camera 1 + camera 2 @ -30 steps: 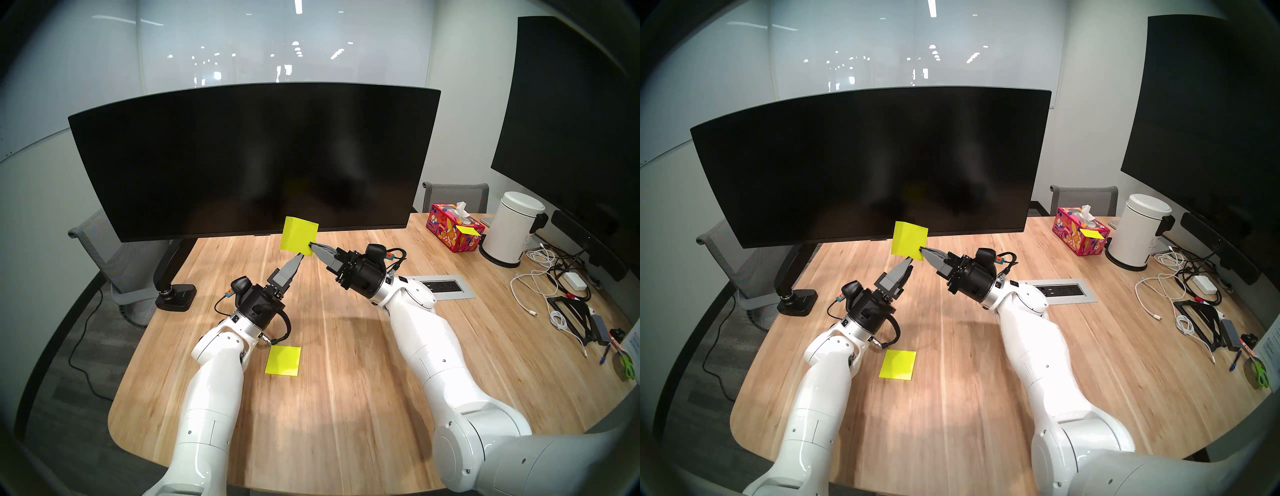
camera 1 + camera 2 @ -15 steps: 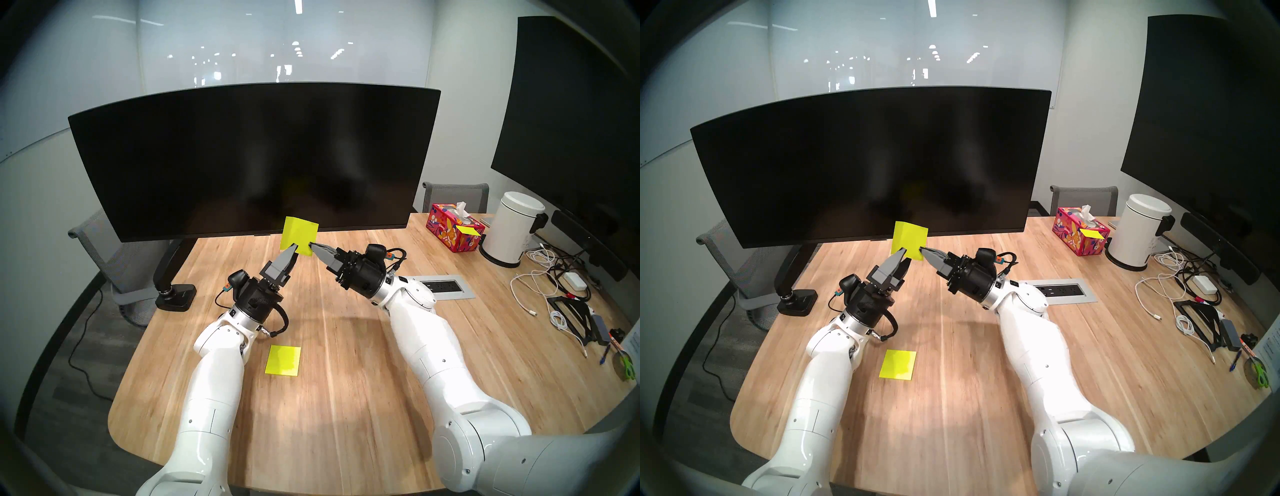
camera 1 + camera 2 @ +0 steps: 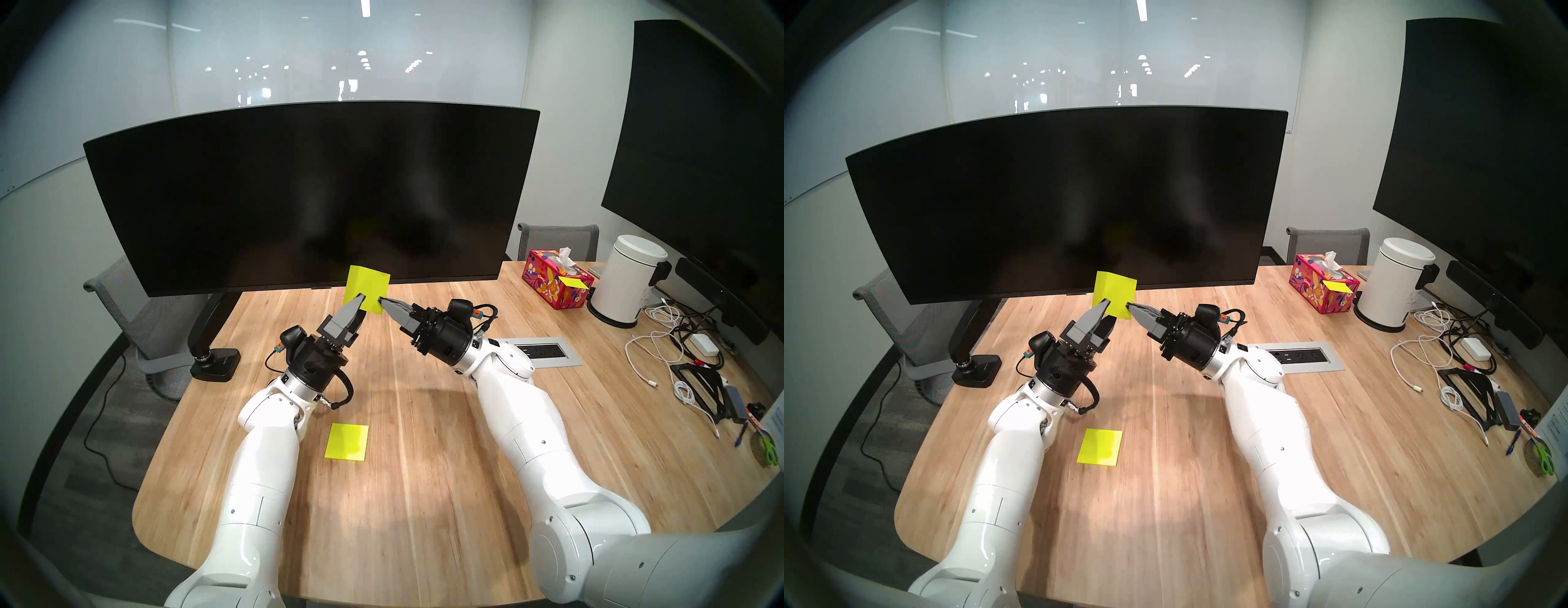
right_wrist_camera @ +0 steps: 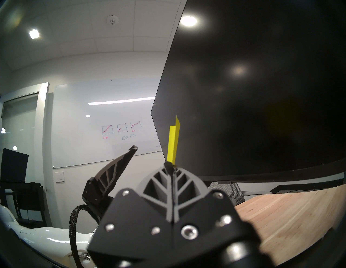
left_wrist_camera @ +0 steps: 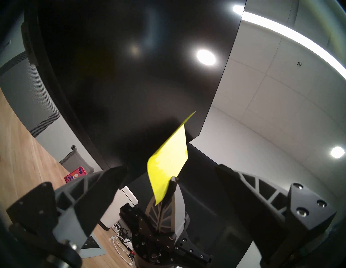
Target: Peel one sticky note off the pad and stick it onto the monitor, then press it flat
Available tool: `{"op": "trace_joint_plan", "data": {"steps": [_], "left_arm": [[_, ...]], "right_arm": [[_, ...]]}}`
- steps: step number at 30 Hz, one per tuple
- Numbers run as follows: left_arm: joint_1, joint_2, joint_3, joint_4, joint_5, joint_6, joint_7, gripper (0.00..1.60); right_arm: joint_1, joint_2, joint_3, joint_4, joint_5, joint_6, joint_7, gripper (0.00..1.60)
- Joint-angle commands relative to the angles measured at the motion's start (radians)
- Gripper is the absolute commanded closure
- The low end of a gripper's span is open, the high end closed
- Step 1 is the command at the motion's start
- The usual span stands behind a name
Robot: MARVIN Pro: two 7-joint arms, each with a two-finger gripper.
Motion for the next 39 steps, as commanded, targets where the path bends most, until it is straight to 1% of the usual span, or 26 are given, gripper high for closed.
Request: {"op": "trace_joint_plan", "data": {"steps": [1, 2, 3, 5, 7, 9, 10, 11, 13, 18, 25, 29, 39], "left_arm": [[-0.018, -0.012, -0.003, -0.01, -0.009, -0.003, 0.004, 0.02], [-0.018, -0.013, -0.004, -0.01, -0.009, -0.002, 0.005, 0.02], [-0.018, -0.013, -0.004, -0.01, -0.009, -0.001, 0.006, 0.06], [-0.018, -0.012, -0.003, -0.009, -0.009, 0.0, 0.006, 0.19], [-0.018, -0.012, -0.002, -0.01, -0.008, 0.002, 0.006, 0.22], [-0.016, -0.013, -0.002, -0.011, -0.007, 0.003, 0.007, 0.33], [-0.016, -0.013, -0.001, -0.012, -0.007, 0.004, 0.007, 0.33], [-0.015, -0.014, -0.001, -0.012, -0.007, 0.005, 0.007, 0.41], [-0.014, -0.014, -0.002, -0.013, -0.007, 0.007, 0.007, 0.46], [-0.009, -0.015, 0.001, -0.017, -0.006, 0.011, 0.005, 0.48], [-0.003, -0.016, 0.003, -0.023, -0.006, 0.018, 0.008, 0.46], [-0.002, -0.016, 0.004, -0.026, -0.006, 0.021, 0.009, 0.47], [0.005, -0.016, 0.004, -0.037, -0.007, 0.029, 0.011, 0.6]], "right_arm": [[0.013, -0.007, 0.001, -0.015, 0.003, 0.002, -0.003, 1.6], [0.013, -0.007, 0.001, -0.015, 0.003, 0.002, -0.003, 1.6], [0.013, -0.007, 0.001, -0.015, 0.003, 0.002, -0.003, 1.6], [0.013, -0.007, 0.001, -0.015, 0.002, 0.002, -0.002, 1.6], [0.013, -0.008, 0.002, -0.015, 0.002, 0.003, -0.002, 1.6], [0.013, -0.008, 0.002, -0.015, 0.002, 0.003, -0.002, 1.6], [0.013, -0.008, 0.002, -0.015, 0.002, 0.003, -0.002, 1.6], [0.013, -0.008, 0.002, -0.015, 0.001, 0.003, -0.002, 1.6], [0.013, -0.008, 0.003, -0.015, 0.001, 0.003, -0.002, 1.6], [0.013, -0.009, 0.004, -0.015, 0.0, 0.003, -0.001, 1.6], [0.013, -0.009, 0.005, -0.015, -0.001, 0.004, -0.001, 1.6], [0.013, -0.01, 0.006, -0.015, -0.002, 0.004, -0.001, 1.6], [0.013, -0.011, 0.007, -0.015, -0.004, 0.004, 0.0, 1.6]]}}
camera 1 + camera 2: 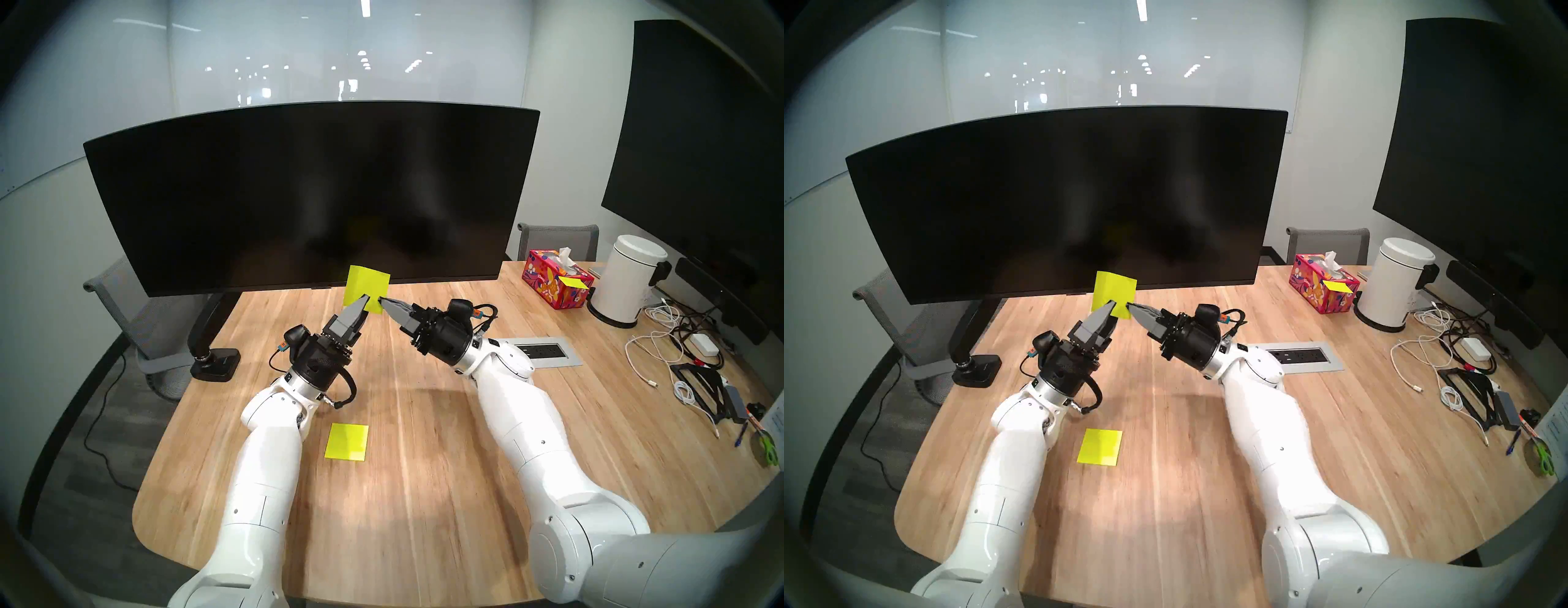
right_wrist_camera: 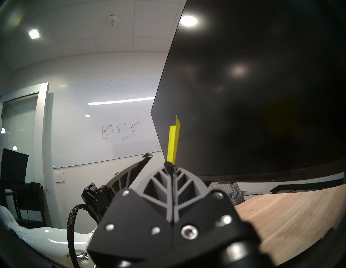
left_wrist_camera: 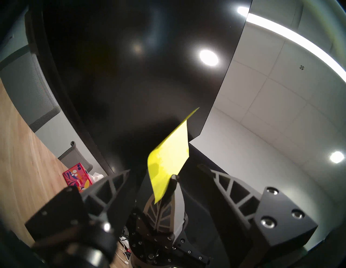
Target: Peel one sticky note off the pad and stick it onto the monitor, then press it flat
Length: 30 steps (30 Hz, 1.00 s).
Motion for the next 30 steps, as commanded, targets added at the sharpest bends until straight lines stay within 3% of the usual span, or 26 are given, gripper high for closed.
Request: {"op": "trace_joint_plan", "data": {"steps": [1, 6, 17, 20, 25, 27, 30], "left_arm": [[0.002, -0.005, -0.002, -0.029, -0.004, 0.001, 0.0, 0.65], [0.005, -0.007, -0.005, -0.033, -0.005, 0.003, 0.006, 0.81], [0.002, -0.006, -0.006, -0.019, -0.004, 0.002, 0.002, 0.83], [0.003, -0.007, -0.006, -0.017, -0.006, 0.003, 0.002, 0.9], [0.004, -0.009, -0.007, -0.018, -0.007, 0.004, 0.003, 1.23], [0.004, -0.009, -0.007, -0.019, -0.008, 0.006, 0.004, 1.6], [0.004, -0.008, -0.007, -0.018, -0.008, 0.008, 0.002, 1.6]], "right_arm": [[0.013, -0.007, 0.001, -0.015, 0.003, 0.002, -0.002, 1.6], [0.013, -0.007, 0.001, -0.015, 0.002, 0.002, -0.002, 1.6], [0.013, -0.009, 0.003, -0.015, 0.0, 0.003, -0.001, 1.6], [0.013, -0.009, 0.004, -0.015, 0.0, 0.003, -0.001, 1.6], [0.01, -0.009, 0.002, -0.02, -0.009, -0.004, -0.007, 1.6], [0.009, -0.01, 0.002, -0.022, -0.012, -0.008, -0.009, 1.6], [0.008, -0.011, 0.002, -0.024, -0.014, -0.01, -0.011, 1.6]]}}
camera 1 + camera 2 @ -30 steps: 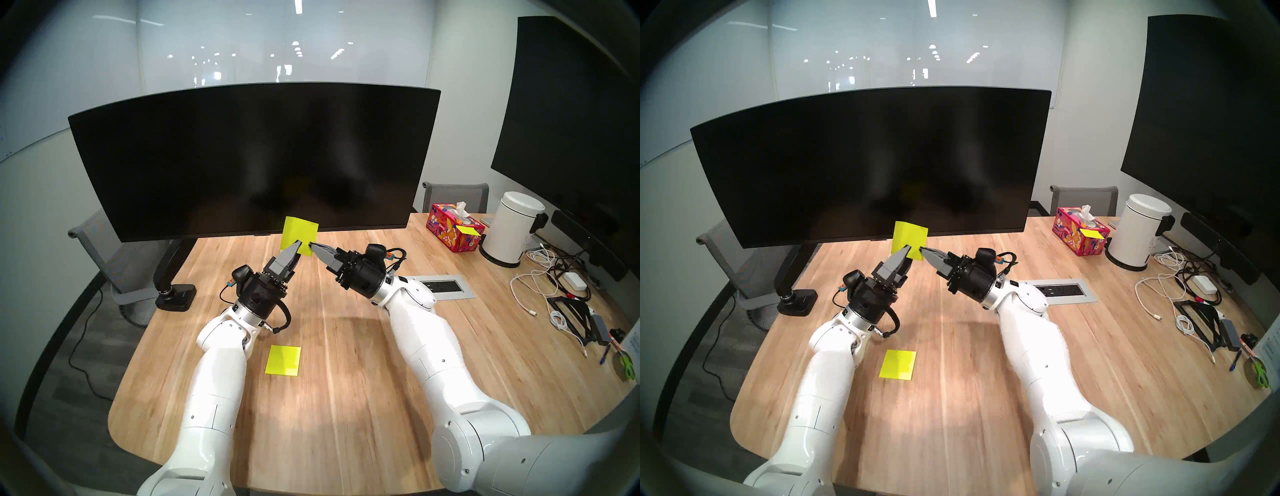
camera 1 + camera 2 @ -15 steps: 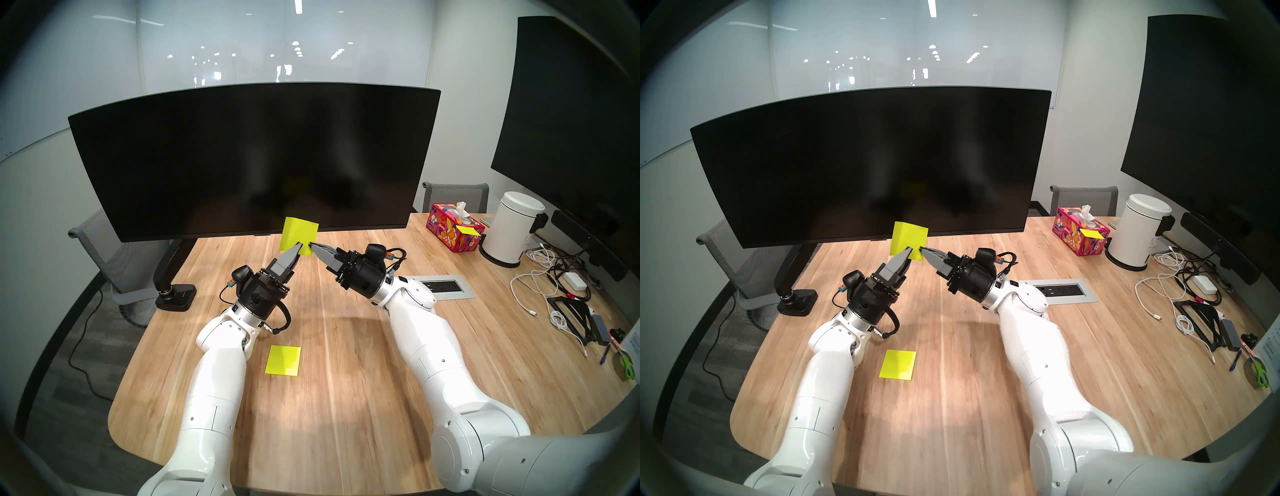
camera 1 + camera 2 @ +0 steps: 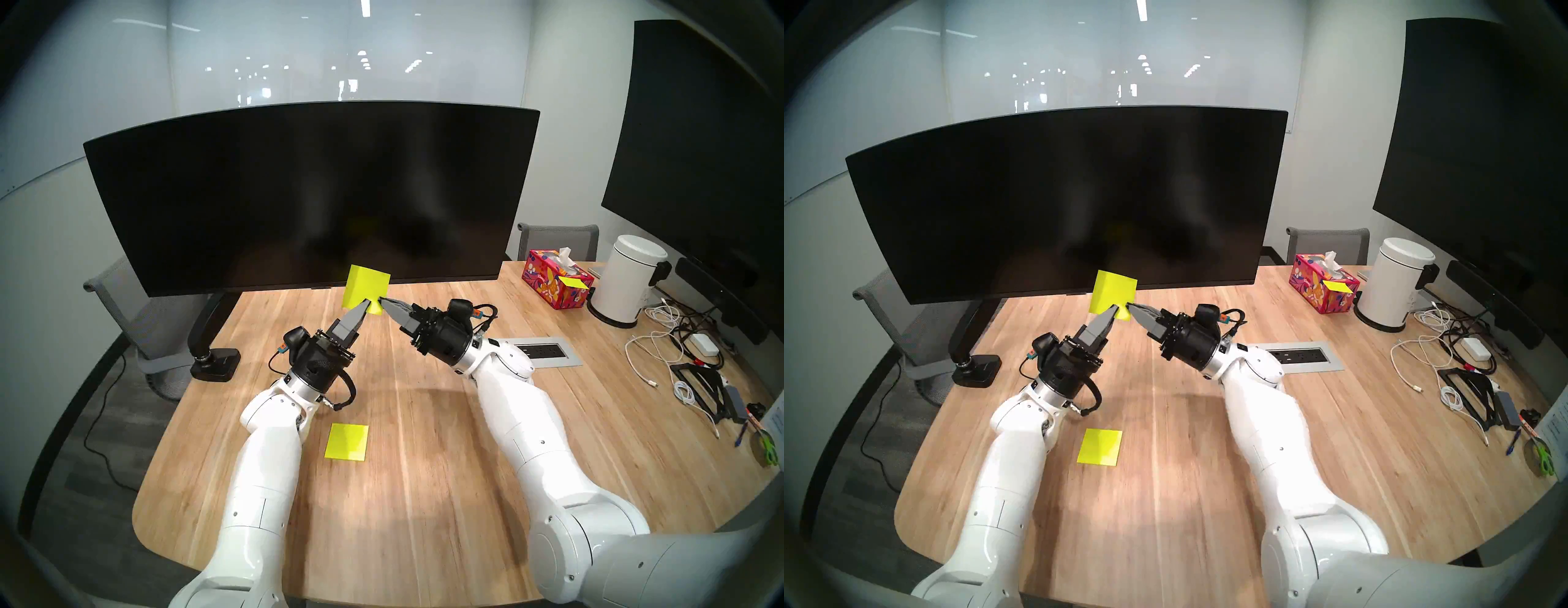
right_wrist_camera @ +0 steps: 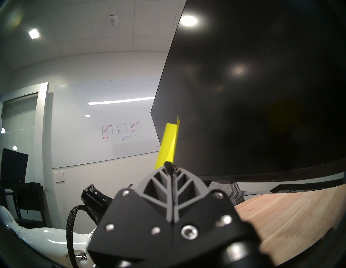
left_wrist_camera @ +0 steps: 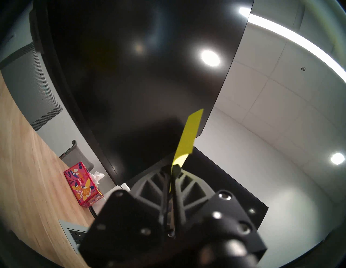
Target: Peel one sticky note off the pad and stick it onto the monitor, then press it flat
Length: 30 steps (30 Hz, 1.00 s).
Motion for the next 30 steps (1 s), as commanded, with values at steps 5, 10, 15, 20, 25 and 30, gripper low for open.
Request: {"op": "trace_joint_plan", "data": {"steps": [5, 10, 15, 20, 25, 30], "left_arm": [[-0.006, -0.004, 0.0, -0.011, -0.007, 0.003, -0.006, 1.6], [-0.005, -0.004, 0.0, -0.011, -0.009, 0.004, -0.006, 1.6], [-0.006, -0.004, 0.0, -0.01, -0.01, 0.005, -0.007, 1.6], [-0.007, -0.002, 0.0, -0.012, -0.01, 0.007, -0.008, 1.6], [-0.013, 0.01, 0.004, -0.013, -0.004, 0.01, -0.018, 1.6], [-0.032, 0.039, 0.006, -0.016, 0.002, 0.021, -0.033, 1.6]], "right_arm": [[0.006, -0.009, -0.003, -0.026, -0.006, -0.013, -0.01, 1.6], [0.005, -0.01, -0.001, -0.025, 0.0, -0.019, -0.002, 1.6], [0.003, -0.01, 0.002, -0.028, 0.005, -0.023, 0.011, 0.0], [0.004, -0.01, 0.006, -0.027, 0.008, -0.022, 0.022, 0.0], [0.002, -0.012, 0.01, -0.034, 0.006, -0.015, 0.018, 0.0], [0.0, -0.008, 0.015, -0.038, 0.004, -0.011, 0.019, 0.0]]}}
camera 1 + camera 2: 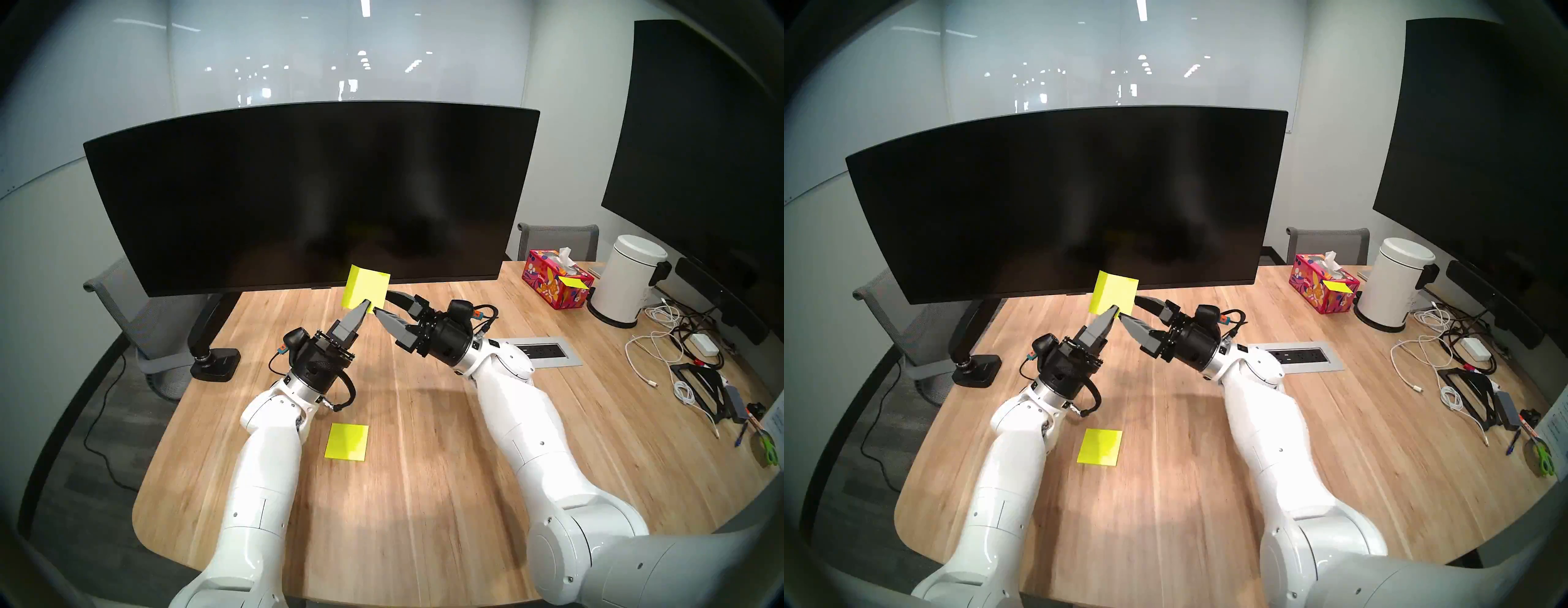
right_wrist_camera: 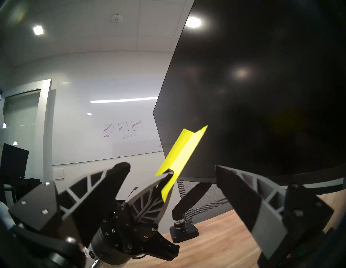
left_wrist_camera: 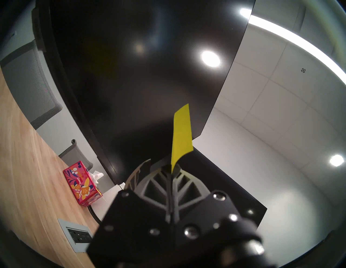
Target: Peel one sticky note off the pad and stick it onto the monitor, then press it flat
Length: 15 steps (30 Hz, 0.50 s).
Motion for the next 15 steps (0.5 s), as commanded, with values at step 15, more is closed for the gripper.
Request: {"op": "trace_joint_plan", "data": {"steps": [15], "left_arm": [[-0.109, 0.134, 0.019, -0.018, 0.049, 0.042, -0.054, 1.6]], "right_arm": [[-0.002, 0.003, 0.018, -0.041, -0.006, 0.022, -0.011, 0.0]]}}
